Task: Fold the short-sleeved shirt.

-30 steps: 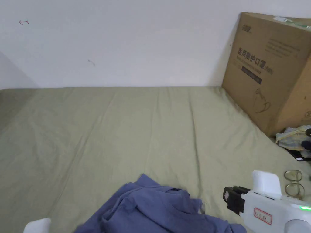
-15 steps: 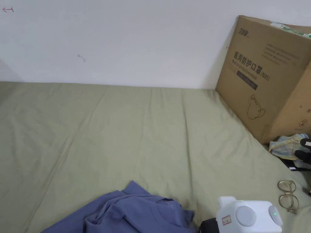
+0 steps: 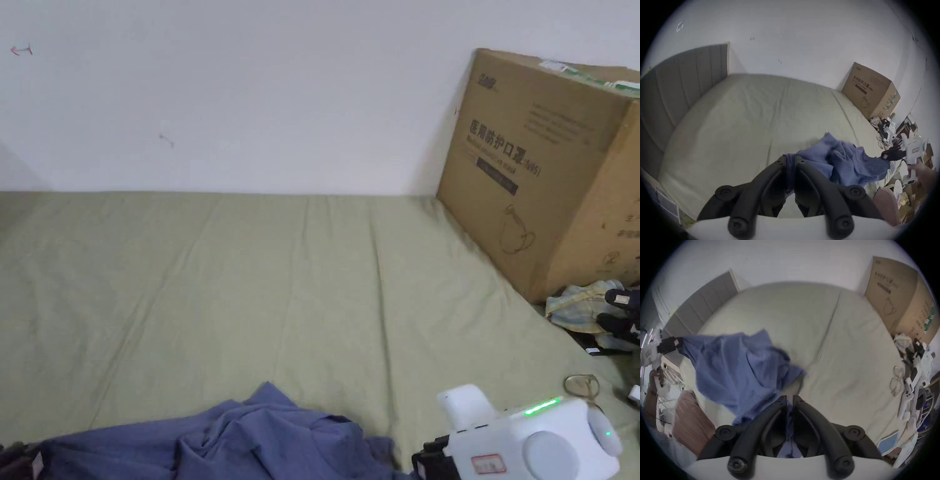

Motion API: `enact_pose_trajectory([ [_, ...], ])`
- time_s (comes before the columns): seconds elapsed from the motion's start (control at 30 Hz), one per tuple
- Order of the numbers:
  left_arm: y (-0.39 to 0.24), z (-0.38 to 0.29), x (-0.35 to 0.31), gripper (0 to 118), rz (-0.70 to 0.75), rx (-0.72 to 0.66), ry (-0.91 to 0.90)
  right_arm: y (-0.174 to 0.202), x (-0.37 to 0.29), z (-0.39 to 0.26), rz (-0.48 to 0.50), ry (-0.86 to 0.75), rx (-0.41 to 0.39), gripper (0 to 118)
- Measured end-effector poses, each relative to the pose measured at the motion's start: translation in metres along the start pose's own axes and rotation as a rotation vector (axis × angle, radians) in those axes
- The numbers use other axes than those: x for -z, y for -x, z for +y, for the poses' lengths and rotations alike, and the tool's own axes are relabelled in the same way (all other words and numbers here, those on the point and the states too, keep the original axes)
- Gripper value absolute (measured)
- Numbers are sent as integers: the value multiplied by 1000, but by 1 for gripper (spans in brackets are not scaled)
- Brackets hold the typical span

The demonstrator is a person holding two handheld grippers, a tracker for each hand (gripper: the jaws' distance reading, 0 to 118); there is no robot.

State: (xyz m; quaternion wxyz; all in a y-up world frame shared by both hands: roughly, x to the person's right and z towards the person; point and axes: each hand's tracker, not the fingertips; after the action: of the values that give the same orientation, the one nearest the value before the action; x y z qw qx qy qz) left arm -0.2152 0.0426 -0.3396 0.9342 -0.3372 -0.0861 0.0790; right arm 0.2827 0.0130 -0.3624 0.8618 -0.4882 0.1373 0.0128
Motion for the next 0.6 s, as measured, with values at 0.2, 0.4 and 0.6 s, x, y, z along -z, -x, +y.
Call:
enact_pose_trajectory([
  [0.2,9,83,-46,7,48,117,-146,-21,-95,46,-40,-206,34,8],
  [0.4,14,168,-91,7,83,132,-271,-46,-173,106,-127,-384,53,8],
  [0.6,-2,229,-106,7,81,153,-331,-42,-218,166,-198,-487,18,5],
])
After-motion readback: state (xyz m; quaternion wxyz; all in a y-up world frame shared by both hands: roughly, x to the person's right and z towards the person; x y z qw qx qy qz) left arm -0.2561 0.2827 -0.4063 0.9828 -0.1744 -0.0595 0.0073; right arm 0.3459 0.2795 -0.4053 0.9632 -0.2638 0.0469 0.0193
